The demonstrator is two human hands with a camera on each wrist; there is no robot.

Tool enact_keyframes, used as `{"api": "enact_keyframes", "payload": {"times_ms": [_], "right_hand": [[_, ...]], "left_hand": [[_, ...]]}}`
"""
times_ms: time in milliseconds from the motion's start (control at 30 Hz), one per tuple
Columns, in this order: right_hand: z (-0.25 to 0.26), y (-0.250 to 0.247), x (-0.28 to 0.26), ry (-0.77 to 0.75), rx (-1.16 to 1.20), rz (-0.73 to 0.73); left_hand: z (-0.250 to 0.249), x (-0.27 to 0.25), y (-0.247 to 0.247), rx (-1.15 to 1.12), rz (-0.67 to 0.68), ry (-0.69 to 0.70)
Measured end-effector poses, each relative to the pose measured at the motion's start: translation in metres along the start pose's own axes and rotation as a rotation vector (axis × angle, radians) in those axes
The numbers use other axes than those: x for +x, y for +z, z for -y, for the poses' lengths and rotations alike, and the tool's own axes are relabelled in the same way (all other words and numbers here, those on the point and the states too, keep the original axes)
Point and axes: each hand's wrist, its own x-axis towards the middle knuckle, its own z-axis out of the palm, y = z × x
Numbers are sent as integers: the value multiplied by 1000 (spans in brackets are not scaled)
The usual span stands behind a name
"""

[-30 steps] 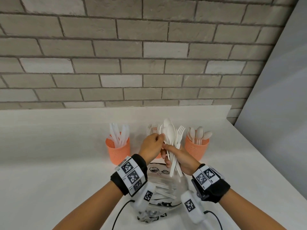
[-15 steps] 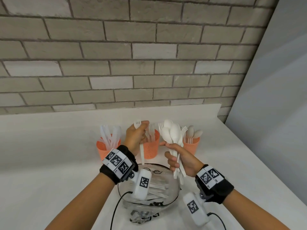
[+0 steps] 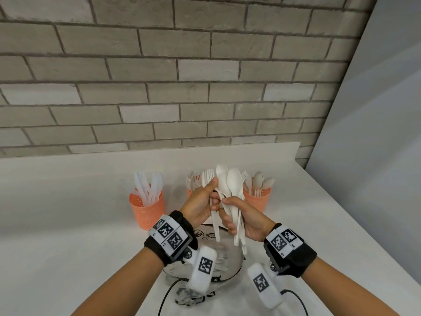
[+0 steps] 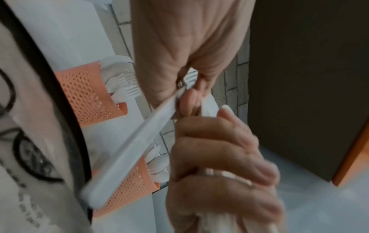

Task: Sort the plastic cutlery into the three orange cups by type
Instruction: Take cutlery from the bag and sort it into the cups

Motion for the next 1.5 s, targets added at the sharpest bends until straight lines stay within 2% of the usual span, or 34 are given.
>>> {"api": "enact_keyframes", "payload": {"times_ms": [200,367,467,533,667,867,1133,1367,1500], "right_hand": [[-4,4,3,-52,-239,-102],[-3,-3,3,-85,-330,-170],[-4,-5,3,-137,-406,-258],[-4,-4,5,-184,-471,-344],[-5,-4,12,-236,-618,-487],[-8,-6,18,-325,-826,-578],[-10,-4,13,-320,-914,-619],[-10,-9,7,-290,-996,-587],[-10,-10,4,-208,-974,-592]], "left_hand": [[1,2,1,133,-227,152],[-17,4,-11,1,-373,331],[-29,8,-22,-16,-441,380],[-34,8,-24,90,-468,407],[-36,-4,-13,317,-349,479],[-20,-10,7,518,-149,552],[-2,-2,18,695,-203,605],[-2,1,24,625,-162,529],[-1,1,24,598,-181,551]]}}
